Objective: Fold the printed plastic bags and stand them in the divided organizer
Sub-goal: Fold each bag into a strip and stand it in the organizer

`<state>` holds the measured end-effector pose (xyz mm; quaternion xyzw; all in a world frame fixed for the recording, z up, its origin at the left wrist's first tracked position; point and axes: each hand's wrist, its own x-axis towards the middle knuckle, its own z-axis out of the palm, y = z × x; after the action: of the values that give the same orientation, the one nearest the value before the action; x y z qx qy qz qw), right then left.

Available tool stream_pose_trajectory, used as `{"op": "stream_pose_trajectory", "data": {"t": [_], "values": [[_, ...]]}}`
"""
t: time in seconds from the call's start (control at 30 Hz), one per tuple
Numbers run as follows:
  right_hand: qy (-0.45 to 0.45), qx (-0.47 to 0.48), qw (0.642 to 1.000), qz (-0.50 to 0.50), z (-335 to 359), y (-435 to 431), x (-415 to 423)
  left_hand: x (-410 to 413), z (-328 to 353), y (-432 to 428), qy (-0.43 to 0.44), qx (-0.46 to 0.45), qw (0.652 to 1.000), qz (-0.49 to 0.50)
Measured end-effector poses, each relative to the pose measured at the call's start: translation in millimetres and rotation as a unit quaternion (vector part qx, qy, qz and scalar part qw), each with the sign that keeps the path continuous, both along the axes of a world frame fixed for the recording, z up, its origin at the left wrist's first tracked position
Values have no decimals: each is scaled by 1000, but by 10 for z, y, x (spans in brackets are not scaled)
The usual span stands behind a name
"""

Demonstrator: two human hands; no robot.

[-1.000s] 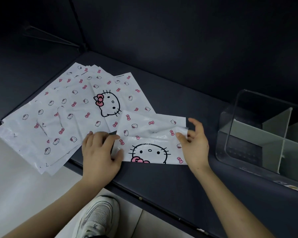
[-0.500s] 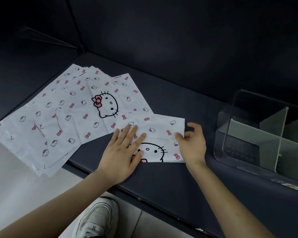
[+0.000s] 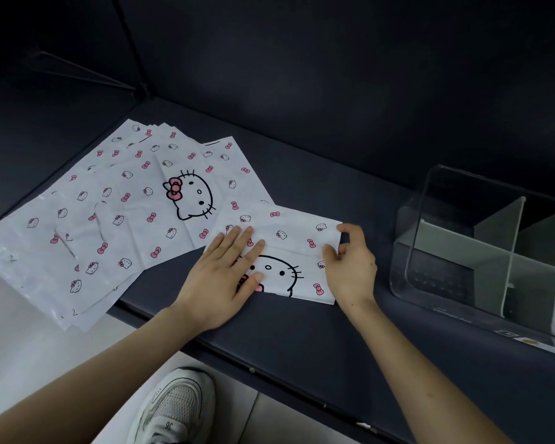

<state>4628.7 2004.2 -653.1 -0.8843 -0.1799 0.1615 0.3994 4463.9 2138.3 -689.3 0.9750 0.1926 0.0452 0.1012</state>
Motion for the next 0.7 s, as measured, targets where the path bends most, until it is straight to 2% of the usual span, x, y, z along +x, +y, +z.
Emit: {"op": "stream_pose_trajectory", "data": {"t": [0.43, 0.47, 0.5, 0.57, 0.6, 0.63, 0.7], "values": [[5, -8, 1000, -7, -9, 1, 42, 66, 4, 8, 27, 13, 1000, 6], [-42, -23, 999, -10, 0, -10, 41, 64, 9, 3, 29, 13, 999, 7], [-143, -56, 988, -8, 13, -34, 32, 66, 11, 0, 32, 11, 999, 8], [-357, -121, 926, 26, 9, -84, -74, 69, -4, -1, 37, 7, 999, 11], [-397, -128, 906, 65, -11, -85, -177, 72, -8, -2, 38, 6, 999, 13], [-399, -132, 900, 113, -66, -80, -294, 77, -10, -4, 36, 6, 999, 16], [-348, -149, 907, 182, -192, -81, -498, 82, -6, -13, 34, 3, 999, 18]]}}
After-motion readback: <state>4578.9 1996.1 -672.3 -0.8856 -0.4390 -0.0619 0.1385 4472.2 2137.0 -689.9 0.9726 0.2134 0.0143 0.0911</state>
